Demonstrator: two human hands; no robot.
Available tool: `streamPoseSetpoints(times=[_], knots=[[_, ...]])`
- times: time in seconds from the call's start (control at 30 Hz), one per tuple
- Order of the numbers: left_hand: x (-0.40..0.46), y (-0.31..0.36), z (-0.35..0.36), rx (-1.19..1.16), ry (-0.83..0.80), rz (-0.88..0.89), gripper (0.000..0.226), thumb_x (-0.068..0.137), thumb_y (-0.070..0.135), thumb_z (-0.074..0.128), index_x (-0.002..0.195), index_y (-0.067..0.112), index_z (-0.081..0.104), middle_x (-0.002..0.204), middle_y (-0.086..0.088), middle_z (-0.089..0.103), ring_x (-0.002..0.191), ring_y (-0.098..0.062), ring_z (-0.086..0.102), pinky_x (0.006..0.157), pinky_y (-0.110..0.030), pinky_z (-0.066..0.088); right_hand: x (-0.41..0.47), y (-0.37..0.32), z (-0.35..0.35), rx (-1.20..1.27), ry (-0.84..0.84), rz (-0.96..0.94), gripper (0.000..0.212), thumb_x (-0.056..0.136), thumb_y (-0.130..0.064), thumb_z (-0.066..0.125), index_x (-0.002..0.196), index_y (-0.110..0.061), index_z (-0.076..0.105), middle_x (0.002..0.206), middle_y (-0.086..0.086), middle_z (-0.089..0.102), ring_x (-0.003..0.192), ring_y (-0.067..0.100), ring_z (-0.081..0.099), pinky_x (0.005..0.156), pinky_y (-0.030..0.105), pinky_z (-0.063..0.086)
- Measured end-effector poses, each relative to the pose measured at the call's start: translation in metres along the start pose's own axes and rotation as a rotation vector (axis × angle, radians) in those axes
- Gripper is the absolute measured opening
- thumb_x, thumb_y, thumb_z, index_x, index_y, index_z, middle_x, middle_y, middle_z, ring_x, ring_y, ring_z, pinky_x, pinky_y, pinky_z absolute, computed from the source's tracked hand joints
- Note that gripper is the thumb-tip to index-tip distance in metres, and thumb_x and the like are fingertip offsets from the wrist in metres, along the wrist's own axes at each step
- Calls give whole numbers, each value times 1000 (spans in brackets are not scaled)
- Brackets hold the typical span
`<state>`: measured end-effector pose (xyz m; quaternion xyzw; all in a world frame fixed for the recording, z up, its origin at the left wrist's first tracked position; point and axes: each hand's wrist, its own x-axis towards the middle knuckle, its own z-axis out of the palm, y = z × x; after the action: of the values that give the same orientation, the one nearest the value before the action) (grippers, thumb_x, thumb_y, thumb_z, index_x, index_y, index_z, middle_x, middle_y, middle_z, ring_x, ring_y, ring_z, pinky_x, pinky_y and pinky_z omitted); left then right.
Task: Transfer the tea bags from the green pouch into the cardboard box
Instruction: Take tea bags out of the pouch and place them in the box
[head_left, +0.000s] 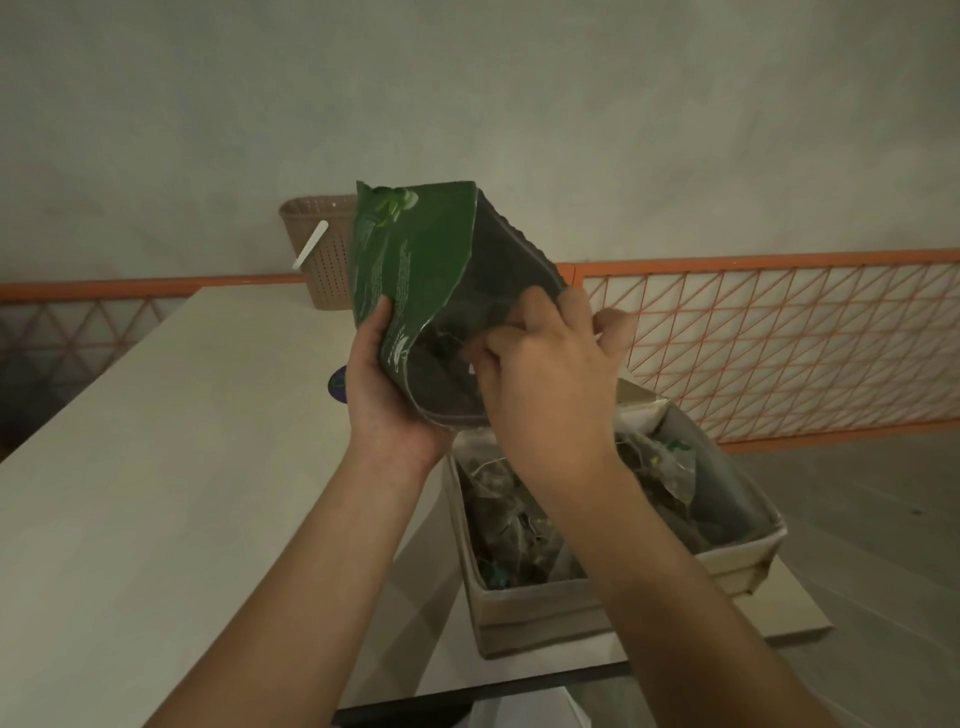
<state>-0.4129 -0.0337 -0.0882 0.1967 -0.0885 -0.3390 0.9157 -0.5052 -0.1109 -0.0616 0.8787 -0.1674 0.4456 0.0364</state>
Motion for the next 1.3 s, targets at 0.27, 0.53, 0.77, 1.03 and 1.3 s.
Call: streamPoseSetpoints(times=[0.27,0.53,0.77,1.03,1.3], knots=[[6,6,-12,-11,-99,-26,59,97,52,50,147,22,53,152,-14,50,140,-38,47,114,-55,37,5,41,-40,724,-22,255,10,91,-32,65,92,-26,72,80,-18,68,69,3,61,61,11,46],[7,7,-16,-30,-116,-14,55,101,52,43,147,24,51,152,-8,50,139,-34,48,108,-51,46,-10,59,-52,1035,-238,432,7,95,-24,58,92,-18,60,85,-3,74,58,18,69,51,31,58],[-7,9,-2,83,-121,105,53,105,47,38,100,12,78,100,-11,75,90,-31,74,78,-43,62,-39,55,-34,1077,-477,374,15,91,-32,59,93,-18,66,84,-4,73,71,10,70,64,23,57],[8,18,-19,149,-87,14,67,98,47,47,158,19,33,159,-13,34,144,-35,36,116,-50,36,-41,54,-33,1025,-373,381,15,84,-53,53,87,-40,60,88,-20,64,84,4,64,60,12,50],[14,17,-20,124,-50,-6,61,98,44,51,153,17,43,156,-15,43,143,-36,41,112,-52,42,-43,50,-28,1033,-289,340,3,89,-30,62,91,-29,62,102,-8,59,89,3,60,68,11,48]])
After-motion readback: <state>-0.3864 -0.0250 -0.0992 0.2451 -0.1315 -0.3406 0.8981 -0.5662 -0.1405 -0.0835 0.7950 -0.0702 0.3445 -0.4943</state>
